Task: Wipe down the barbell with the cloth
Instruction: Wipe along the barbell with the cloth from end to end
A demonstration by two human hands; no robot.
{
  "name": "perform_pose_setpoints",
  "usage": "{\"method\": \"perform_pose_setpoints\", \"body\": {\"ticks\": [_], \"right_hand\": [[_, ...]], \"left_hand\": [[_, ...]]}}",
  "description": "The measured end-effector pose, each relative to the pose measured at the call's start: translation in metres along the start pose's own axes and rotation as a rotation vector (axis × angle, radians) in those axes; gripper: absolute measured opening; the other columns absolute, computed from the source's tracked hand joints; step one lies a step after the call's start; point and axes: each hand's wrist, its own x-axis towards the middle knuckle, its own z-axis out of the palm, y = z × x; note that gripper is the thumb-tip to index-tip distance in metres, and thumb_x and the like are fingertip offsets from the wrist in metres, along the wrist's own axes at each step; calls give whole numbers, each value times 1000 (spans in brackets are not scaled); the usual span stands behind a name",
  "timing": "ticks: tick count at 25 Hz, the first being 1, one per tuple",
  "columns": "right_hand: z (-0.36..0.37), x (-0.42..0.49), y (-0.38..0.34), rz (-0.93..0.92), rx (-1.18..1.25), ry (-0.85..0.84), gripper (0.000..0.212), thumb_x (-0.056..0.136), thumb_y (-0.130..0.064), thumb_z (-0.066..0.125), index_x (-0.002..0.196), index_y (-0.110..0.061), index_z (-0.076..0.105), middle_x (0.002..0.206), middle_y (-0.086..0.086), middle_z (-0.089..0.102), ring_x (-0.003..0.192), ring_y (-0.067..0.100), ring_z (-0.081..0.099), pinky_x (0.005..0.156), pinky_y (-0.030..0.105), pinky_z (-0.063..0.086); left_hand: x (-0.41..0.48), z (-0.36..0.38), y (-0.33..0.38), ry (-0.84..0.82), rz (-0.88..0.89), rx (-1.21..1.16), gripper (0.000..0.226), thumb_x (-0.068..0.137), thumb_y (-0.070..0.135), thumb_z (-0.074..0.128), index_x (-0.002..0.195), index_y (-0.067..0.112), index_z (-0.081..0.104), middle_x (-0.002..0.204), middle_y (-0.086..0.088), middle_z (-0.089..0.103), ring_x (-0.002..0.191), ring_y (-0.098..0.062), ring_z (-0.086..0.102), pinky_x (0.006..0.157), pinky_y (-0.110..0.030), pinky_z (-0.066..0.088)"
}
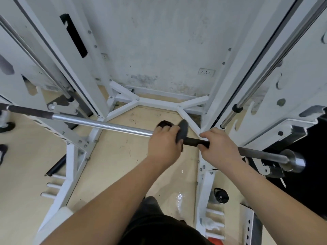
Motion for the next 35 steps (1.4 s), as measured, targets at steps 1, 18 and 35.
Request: {"method": "perform_pose_setpoints", "body": {"ticks": [1, 18, 35], "right_hand": [[0, 0, -4, -14, 19, 6, 39, 89, -27, 71, 127, -19, 68, 115, -1, 60, 117, 23, 54, 87, 41, 53], [32, 48, -116, -64, -10, -183, 16, 78, -18, 63, 84, -17, 78, 93, -2, 62, 94, 21, 59, 71, 35, 53], [95, 69, -206, -83, 13, 49, 34, 91, -10, 54, 117, -19, 75, 108, -2, 67, 106, 21, 57, 80, 32, 50]], "left_hand": [[0, -3, 2, -21, -12, -155, 35, 96, 37, 61, 129, 26, 63, 111, -1, 72, 103, -25, 63, 83, -38, 54], [20, -29, -106, -128, 125, 48, 43, 93, 54, 55, 123, 23, 60, 129, -1, 58, 112, -29, 55, 93, -41, 49], [3, -85, -253, 12, -318, 203, 71, 72, 50, 62, 136, 26, 46, 153, -13, 30, 145, -42, 21, 110, -58, 39]]}}
